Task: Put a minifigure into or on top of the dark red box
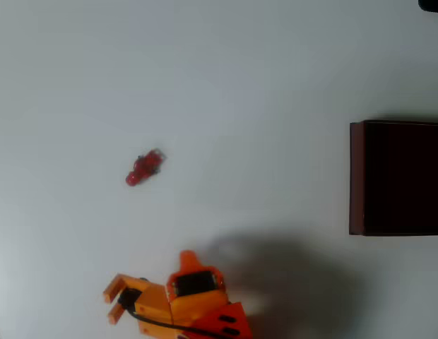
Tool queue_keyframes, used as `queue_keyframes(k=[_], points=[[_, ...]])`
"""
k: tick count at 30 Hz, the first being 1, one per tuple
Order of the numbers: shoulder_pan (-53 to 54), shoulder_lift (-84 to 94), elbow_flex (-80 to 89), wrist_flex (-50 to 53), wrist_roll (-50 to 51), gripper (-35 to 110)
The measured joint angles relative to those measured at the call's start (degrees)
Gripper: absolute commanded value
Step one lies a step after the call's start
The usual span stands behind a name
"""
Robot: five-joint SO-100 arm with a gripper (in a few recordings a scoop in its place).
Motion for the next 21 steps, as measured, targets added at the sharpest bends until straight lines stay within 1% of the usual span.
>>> queue_keyframes(k=[2,3,8,11,12,15,17,21], points=[[-0.7,0.0,0.0,0.0,0.26,10],[-1.49,0.0,0.0,0.0,1.14,11],[-0.09,0.26,-0.18,0.09,6.5,0],[2.37,0.18,-5.19,2.46,11.16,0],[3.16,0.62,-8.0,2.37,13.71,2],[3.96,0.7,-15.29,5.01,23.03,13],[5.19,0.7,-18.54,7.12,31.9,17],[7.21,0.79,-20.13,8.0,50.89,19]])
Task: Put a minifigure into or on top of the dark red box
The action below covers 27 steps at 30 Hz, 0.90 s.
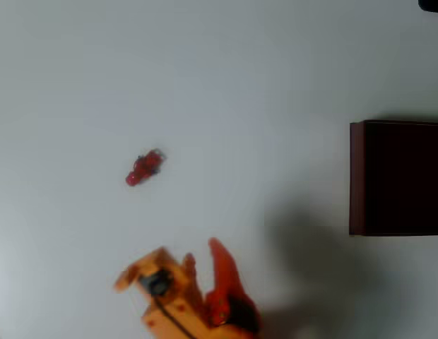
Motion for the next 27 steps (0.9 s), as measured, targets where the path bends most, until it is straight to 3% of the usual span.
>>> queue_keyframes(k=[13,23,27], points=[[-3.69,-6.15,3.08,-0.26,49.22,20],[-8.96,-30.67,2.29,-6.24,72.16,21],[-12.13,-45.35,-5.89,-5.54,79.19,21]])
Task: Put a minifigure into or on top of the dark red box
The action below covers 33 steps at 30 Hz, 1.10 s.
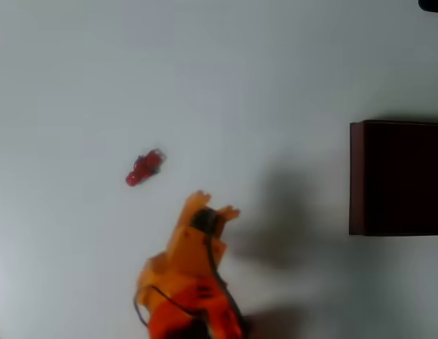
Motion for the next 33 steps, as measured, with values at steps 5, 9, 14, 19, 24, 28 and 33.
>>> queue_keyframes(k=[5,9,14,19,24,28,33], points=[[-1.49,-16.61,-13.62,2.2,3.78,21],[-2.11,-25.05,-20.04,3.52,5.27,22],[-0.7,-31.38,-26.46,5.54,6.24,22],[0.35,-39.46,-34.01,8.17,6.33,22],[0.79,-47.2,-42.28,10.28,6.42,22],[1.41,-50.36,-44.38,10.37,8.53,22],[1.32,-53.61,-46.05,10.37,11.16,22]])
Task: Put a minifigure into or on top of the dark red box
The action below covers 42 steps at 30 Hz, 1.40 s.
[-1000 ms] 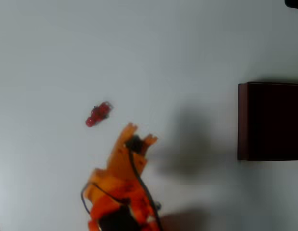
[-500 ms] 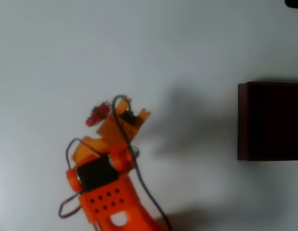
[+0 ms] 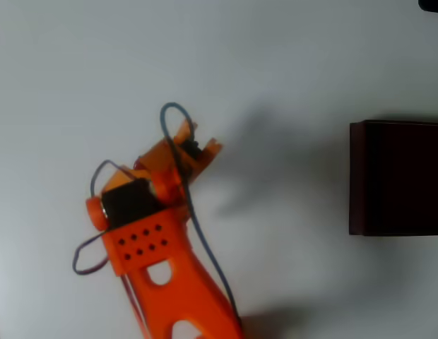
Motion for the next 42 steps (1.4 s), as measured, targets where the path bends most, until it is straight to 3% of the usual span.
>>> queue_keyframes(k=[12,42], points=[[-0.44,-11.51,-11.78,1.05,4.22,22],[-0.26,-30.85,-34.19,4.75,1.14,22]])
